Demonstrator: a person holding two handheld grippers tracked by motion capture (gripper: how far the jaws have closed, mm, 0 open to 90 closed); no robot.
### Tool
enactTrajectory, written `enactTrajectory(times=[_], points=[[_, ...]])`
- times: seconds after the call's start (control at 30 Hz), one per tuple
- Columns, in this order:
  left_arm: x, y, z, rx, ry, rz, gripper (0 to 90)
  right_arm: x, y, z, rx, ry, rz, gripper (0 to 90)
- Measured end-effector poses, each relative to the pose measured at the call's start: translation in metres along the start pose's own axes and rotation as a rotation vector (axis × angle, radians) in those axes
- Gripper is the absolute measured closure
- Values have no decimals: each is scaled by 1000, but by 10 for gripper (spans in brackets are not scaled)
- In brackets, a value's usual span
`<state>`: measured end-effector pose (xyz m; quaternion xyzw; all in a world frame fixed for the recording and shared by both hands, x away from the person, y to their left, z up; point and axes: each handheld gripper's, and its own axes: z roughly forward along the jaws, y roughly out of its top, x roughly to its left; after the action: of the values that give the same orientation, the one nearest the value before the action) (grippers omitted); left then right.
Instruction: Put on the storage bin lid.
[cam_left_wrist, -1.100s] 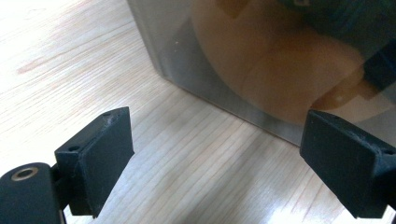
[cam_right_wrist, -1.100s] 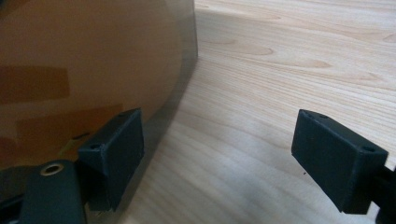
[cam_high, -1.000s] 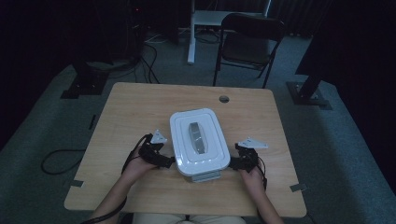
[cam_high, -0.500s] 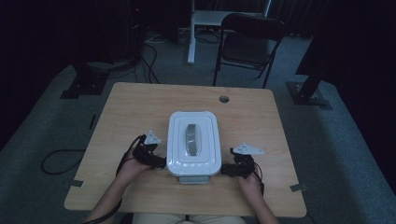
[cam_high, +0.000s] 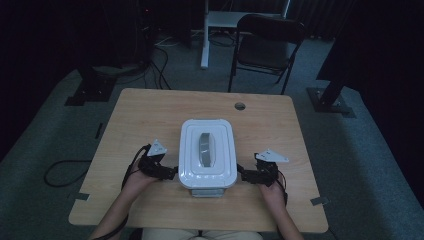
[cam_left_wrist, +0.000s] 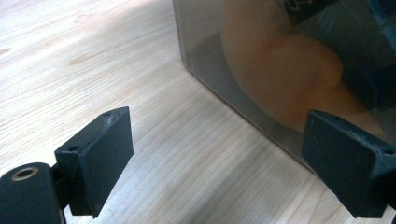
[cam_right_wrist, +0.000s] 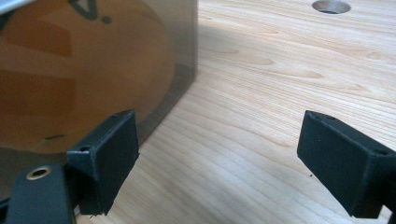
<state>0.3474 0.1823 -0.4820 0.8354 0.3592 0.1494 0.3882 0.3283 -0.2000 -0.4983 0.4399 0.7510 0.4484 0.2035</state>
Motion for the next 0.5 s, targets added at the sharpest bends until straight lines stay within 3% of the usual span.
enactTrajectory(times=[0.27, 0.37, 0.5], points=[[2, -4, -6, -1, 3, -11, 104, -7, -2, -3, 6, -39, 3, 124], [5, -8, -8, 2, 16, -19, 104, -12, -6, -3, 13, -42, 28, 124], [10, -16, -11, 5, 34, -40, 104, -16, -11, -6, 25, -77, 19, 124]])
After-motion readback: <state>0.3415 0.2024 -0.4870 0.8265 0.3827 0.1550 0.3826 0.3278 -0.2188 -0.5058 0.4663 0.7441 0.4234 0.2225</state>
